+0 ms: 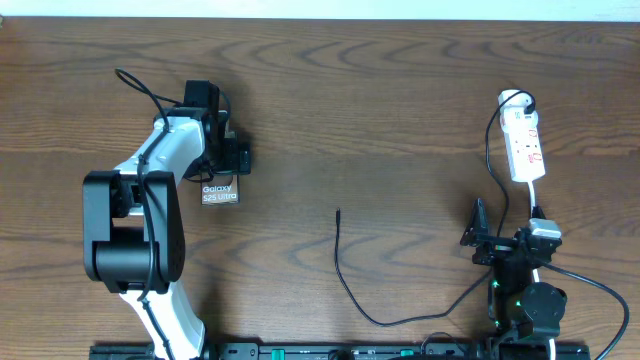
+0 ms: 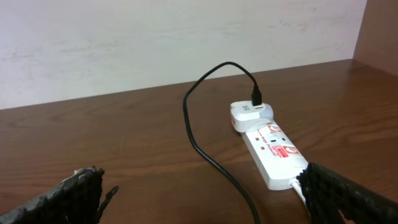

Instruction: Plug charger to phone and switch on socket

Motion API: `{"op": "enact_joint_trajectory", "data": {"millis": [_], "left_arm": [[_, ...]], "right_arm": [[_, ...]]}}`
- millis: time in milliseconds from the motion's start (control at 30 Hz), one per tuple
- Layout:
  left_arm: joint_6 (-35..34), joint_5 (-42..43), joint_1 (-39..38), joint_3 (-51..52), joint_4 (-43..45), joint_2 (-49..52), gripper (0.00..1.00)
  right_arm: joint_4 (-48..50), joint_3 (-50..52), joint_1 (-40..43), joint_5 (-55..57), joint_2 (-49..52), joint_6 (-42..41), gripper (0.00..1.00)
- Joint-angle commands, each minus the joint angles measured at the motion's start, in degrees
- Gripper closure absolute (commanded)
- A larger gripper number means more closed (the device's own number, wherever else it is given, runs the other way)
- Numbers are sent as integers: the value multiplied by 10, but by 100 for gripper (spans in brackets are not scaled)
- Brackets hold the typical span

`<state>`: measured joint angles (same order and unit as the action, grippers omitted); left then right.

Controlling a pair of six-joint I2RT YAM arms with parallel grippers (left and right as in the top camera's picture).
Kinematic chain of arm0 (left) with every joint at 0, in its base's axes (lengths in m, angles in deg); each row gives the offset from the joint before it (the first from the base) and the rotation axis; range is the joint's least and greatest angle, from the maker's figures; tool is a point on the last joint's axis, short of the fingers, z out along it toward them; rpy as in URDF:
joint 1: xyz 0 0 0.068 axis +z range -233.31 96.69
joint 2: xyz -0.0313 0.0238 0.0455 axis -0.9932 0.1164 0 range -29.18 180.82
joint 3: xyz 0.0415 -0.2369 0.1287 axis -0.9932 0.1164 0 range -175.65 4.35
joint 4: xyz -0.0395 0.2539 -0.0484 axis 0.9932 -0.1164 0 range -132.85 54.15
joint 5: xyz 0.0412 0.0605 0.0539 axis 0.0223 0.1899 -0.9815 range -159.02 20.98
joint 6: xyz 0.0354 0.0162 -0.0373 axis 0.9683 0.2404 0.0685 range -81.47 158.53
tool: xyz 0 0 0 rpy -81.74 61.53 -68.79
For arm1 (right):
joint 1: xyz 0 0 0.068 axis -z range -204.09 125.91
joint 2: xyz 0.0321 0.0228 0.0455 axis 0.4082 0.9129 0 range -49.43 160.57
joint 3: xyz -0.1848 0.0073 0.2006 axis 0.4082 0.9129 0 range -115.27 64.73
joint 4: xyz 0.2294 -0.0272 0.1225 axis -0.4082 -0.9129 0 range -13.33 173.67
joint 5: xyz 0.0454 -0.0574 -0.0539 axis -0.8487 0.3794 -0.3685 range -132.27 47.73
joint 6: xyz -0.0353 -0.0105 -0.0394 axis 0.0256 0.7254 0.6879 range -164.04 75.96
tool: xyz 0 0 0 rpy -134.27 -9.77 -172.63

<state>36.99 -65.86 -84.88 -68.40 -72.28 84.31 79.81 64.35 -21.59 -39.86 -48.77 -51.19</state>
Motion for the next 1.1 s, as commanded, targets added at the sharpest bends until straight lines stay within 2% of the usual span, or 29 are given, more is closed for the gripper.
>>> {"op": "enact_joint_trajectory", "data": {"millis": [0, 100, 267, 1067], "left_arm": [[-2, -2, 3, -3, -11, 22, 2], [-2, -9, 3, -3, -16, 22, 0], [0, -13, 3, -3, -18, 22, 6], [37, -13, 3, -3, -10, 22, 8]], "right_arm": [[-2, 1, -3, 4, -3, 4, 1], [-2, 1, -3, 4, -3, 4, 1], [-2, 1, -3, 5, -3, 4, 1], [-2, 1, -3, 4, -3, 4, 1]]}}
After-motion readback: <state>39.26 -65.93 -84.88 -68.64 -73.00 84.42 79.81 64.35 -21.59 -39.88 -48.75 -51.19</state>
